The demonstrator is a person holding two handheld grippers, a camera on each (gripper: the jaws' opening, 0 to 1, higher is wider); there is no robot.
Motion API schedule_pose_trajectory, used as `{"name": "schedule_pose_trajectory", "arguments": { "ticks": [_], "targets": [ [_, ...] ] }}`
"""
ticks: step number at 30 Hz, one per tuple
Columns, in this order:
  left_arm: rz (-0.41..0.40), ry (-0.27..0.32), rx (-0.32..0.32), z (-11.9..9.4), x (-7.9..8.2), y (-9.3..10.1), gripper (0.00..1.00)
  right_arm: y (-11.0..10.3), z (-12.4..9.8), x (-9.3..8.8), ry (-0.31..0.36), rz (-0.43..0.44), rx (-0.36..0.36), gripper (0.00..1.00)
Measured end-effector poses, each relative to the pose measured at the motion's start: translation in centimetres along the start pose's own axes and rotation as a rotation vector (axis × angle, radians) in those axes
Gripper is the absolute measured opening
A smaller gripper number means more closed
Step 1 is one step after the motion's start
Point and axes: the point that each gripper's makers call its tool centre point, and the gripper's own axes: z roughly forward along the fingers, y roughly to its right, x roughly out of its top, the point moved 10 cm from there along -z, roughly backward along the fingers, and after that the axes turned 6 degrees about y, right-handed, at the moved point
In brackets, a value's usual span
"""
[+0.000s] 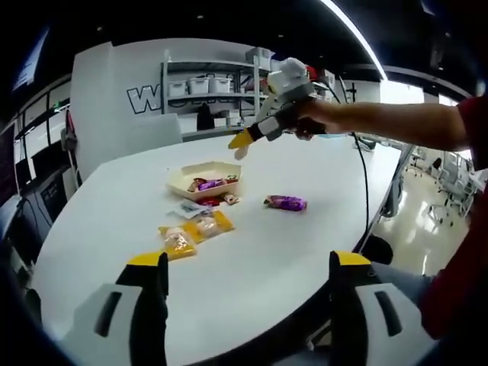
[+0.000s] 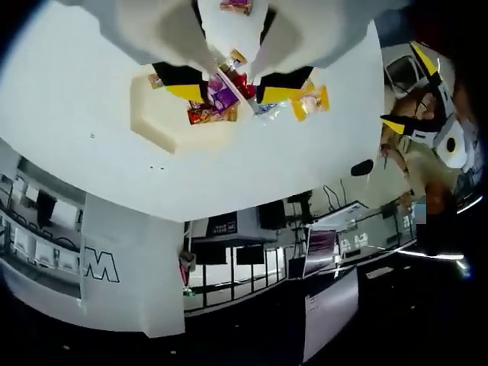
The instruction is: Place the target food into the container with the food tongs after gripping and lifting it, then release it inside without dropping or visibly crushing the food.
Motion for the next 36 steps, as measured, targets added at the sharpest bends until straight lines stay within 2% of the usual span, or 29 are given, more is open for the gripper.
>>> {"name": "schedule_pose_trajectory", "arguments": {
  "ticks": [5,10,15,21,25,30,31,32,33,34,35,36],
  "targets": [
    [-0.001,-0.005,0.0,0.1,-0.2,0.0,0.85,0.4,-1.0,-2.1,-0.027,0.048,0.002,0.2],
    [-0.005,0.0,-0.005,0.2,-0.4,0.3,0.85,-0.2,-1.6,-3.2,-0.043,0.046,0.015,0.21],
    [-0.005,-0.007,-0.014,0.3,-0.6,0.7,0.85,-0.6,-2.0,-4.6,-0.094,0.028,0.016,0.21],
    [-0.004,-0.005,-0.016,0.2,-0.7,0.9,0.85,-0.7,-2.6,-6.3,-0.155,0.057,0.02,0.22],
    [-0.009,-0.003,-0.015,0.1,-0.8,1.0,0.85,-1.5,-3.0,-7.3,-0.186,0.021,0.026,0.22],
    [-0.005,-0.004,-0.022,0.2,-0.8,1.2,0.85,-2.0,-3.1,-8.3,-0.235,-0.009,-0.002,0.22],
    [-0.004,-0.004,-0.024,0.2,-0.7,1.3,0.85,-2.2,-3.1,-8.5,-0.244,-0.037,-0.002,0.22],
    [-0.002,-0.002,-0.026,0.2,-0.7,1.3,0.85,-2.2,-3.1,-9.0,-0.282,-0.069,-0.016,0.22],
    [-0.002,-0.004,-0.027,0.2,-0.7,1.3,0.85,-2.5,-3.0,-9.3,-0.263,-0.087,-0.037,0.22],
    [-0.001,-0.005,-0.027,0.3,-0.7,1.3,0.85,-2.7,-3.2,-9.2,-0.281,-0.098,0.005,0.22],
    [0.0,-0.005,-0.025,0.3,-0.7,1.2,0.85,-2.5,-3.0,-9.1,-0.269,-0.068,-0.028,0.22],
    [-0.002,-0.005,-0.024,0.3,-0.7,1.2,0.85,-2.4,-3.0,-9.1,-0.267,-0.078,-0.027,0.21]
  ]
}}
